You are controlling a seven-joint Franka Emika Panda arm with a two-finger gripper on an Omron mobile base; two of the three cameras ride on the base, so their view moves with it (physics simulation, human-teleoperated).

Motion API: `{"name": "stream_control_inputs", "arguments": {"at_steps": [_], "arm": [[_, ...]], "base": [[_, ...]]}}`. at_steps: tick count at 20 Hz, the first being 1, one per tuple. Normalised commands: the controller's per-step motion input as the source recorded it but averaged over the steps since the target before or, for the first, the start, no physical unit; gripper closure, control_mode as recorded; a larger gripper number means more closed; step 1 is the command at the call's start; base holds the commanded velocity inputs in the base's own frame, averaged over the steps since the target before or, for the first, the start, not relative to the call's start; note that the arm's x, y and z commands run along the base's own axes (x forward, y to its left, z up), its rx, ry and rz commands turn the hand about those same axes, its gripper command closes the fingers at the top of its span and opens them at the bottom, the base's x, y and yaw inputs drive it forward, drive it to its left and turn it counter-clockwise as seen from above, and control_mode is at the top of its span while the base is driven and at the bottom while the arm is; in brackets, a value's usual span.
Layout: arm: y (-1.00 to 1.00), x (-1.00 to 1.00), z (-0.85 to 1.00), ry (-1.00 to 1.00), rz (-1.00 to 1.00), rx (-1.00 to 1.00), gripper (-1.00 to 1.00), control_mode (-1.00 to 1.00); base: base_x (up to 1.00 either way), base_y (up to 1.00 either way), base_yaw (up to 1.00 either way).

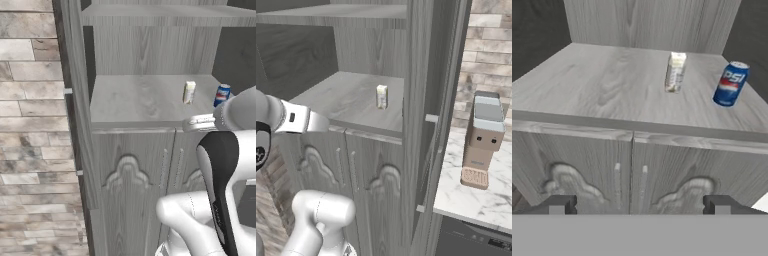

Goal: Pick the boxed drink, boxed drink, can from the counter and place them in the open cabinet.

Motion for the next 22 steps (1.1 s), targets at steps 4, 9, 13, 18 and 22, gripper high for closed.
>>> {"name": "stream_control_inputs", "arguments": {"at_steps": [4,9,13,18,22], "arm": [[0.0,0.0,0.0,0.0,0.0,0.0,-1.0,1.0],[0.0,0.0,0.0,0.0,0.0,0.0,-1.0,1.0],[0.0,0.0,0.0,0.0,0.0,0.0,-1.0,1.0],[0.0,0.0,0.0,0.0,0.0,0.0,-1.0,1.0],[0.0,0.0,0.0,0.0,0.0,0.0,-1.0,1.0]], "base": [[0.0,0.0,0.0],[-0.48,0.0,-0.01],[-0.69,0.0,0.0],[-0.82,0.01,-0.04],[-0.55,0.06,-0.22]]}}
